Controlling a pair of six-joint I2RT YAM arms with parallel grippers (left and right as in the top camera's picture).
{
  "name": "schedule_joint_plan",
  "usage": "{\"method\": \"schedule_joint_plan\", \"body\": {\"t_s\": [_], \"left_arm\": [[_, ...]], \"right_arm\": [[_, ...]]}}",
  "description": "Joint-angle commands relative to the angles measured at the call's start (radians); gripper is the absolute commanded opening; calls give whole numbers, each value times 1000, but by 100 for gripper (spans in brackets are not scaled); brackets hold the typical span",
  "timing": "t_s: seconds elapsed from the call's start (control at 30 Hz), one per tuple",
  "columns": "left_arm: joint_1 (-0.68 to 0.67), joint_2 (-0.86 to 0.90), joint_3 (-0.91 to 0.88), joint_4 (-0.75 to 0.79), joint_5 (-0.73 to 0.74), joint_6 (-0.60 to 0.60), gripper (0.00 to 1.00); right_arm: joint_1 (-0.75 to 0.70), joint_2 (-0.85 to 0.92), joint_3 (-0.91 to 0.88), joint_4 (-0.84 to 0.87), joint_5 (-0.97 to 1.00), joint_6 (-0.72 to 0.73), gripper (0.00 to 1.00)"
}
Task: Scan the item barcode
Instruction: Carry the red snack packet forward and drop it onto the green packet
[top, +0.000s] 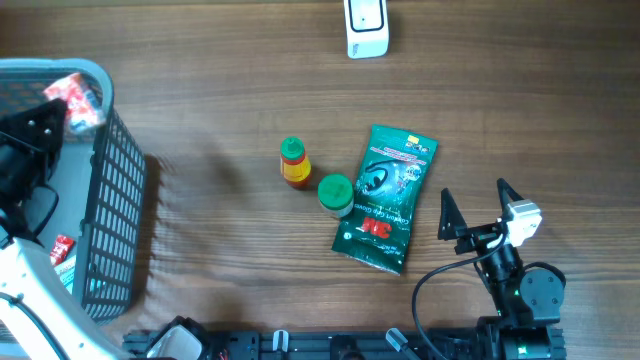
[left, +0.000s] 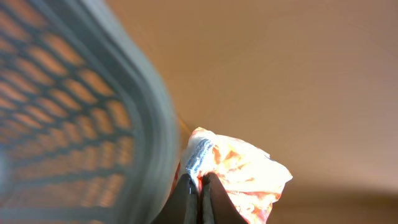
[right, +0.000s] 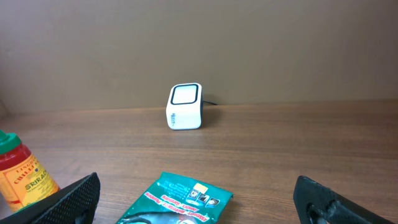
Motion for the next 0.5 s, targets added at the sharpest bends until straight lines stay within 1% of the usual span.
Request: {"method": "schedule_joint_plan", "body": {"t_s": [0.0, 0.03, 0.07, 0.2, 0.23, 0.27, 0.33, 0.37, 0.4, 0.47], "left_arm": [[-40, 15, -4, 3, 350, 100, 4], [-82, 15, -4, 3, 423, 151, 4], [-130, 15, -4, 3, 448, 169, 4], [-349, 15, -4, 7, 438, 197, 4], [-439, 15, -4, 8, 399, 204, 4], [-493, 15, -4, 8, 361, 204, 4], [-642, 15, -4, 10, 233, 204, 4], [-696, 15, -4, 11, 180, 204, 4], [-779, 15, -4, 18, 82, 201, 4], [-892, 15, -4, 36, -68, 174, 4]], "right_arm": [[3, -4, -1, 5, 10, -11, 100], [3, -4, -1, 5, 10, -11, 100], [3, -4, -1, 5, 10, -11, 100], [3, -4, -1, 5, 10, -11, 100], [3, -4, -1, 5, 10, -10, 100], [3, -4, -1, 5, 10, -11, 100], [3, -4, -1, 5, 10, -11, 100], [3, -4, -1, 5, 10, -11, 100], [3, -4, -1, 5, 10, -11, 100], [3, -4, -1, 5, 10, -11, 100]]}}
